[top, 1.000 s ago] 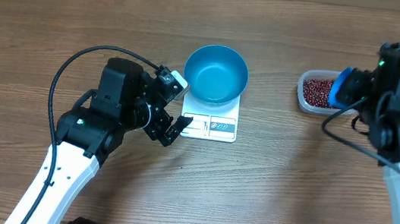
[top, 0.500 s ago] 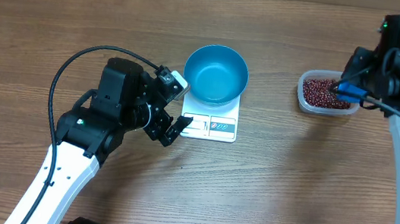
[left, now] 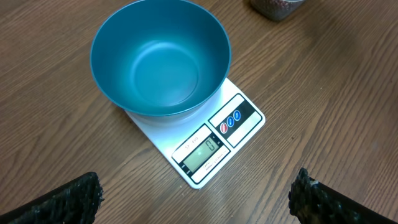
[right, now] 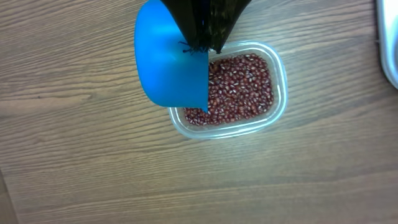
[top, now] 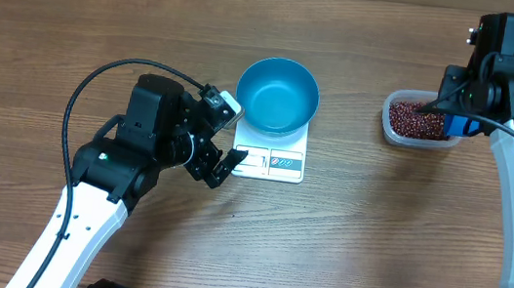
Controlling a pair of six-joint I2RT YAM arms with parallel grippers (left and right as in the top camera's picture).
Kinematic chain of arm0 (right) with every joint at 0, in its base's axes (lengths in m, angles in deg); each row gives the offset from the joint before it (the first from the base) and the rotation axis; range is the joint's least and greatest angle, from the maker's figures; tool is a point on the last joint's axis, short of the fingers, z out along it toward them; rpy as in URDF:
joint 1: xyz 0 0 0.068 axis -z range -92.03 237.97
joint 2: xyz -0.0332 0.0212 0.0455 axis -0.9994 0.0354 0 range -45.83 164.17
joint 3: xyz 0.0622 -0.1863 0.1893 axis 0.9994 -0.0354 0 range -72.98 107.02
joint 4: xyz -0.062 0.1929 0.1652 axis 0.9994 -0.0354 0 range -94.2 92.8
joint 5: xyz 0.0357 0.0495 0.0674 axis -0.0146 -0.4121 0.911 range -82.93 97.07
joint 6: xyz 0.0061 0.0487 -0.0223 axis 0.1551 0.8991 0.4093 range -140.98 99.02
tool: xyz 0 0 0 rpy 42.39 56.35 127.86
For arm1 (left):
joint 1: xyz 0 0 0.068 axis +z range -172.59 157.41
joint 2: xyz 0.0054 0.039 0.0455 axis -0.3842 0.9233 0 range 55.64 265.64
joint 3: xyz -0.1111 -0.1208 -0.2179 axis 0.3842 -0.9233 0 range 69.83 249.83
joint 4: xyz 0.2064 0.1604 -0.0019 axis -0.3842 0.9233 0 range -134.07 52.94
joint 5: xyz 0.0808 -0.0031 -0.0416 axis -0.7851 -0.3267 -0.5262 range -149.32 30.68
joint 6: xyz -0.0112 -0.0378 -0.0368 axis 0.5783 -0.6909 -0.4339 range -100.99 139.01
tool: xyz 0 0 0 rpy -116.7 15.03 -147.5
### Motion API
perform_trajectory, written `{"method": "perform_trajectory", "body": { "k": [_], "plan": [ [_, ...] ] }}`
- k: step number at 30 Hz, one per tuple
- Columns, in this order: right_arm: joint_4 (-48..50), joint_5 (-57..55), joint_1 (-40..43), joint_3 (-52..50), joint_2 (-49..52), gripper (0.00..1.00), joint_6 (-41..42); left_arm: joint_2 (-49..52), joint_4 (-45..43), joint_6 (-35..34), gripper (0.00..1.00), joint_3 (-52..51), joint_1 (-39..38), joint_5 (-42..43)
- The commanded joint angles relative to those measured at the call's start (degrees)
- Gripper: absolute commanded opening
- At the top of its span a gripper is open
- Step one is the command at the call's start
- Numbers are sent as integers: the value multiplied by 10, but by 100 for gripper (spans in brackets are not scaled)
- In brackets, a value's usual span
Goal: Scoop item into bowl and weigh 150g on scale
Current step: 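Lower the blue scoop into the red beans with the right gripper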
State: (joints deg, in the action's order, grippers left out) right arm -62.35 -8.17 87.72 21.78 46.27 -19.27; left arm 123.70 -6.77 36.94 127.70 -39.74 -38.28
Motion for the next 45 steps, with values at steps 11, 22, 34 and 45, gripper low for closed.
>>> {"method": "perform_trajectory", "body": {
  "k": [11, 22, 34, 45],
  "plan": [
    [10, -110, -65, 16, 79, 4, -13, 1, 0, -8, 100, 15, 3, 9],
    [48, -162, -68, 16, 107, 4, 4, 1, 0, -8, 99, 15, 3, 9],
    [74, -160, -68, 10, 108, 4, 28, 1, 0, -8, 100, 15, 3, 9],
    [76, -136, -68, -14, 110, 4, 3, 1, 0, -8, 99, 15, 3, 9]
  ]
}}
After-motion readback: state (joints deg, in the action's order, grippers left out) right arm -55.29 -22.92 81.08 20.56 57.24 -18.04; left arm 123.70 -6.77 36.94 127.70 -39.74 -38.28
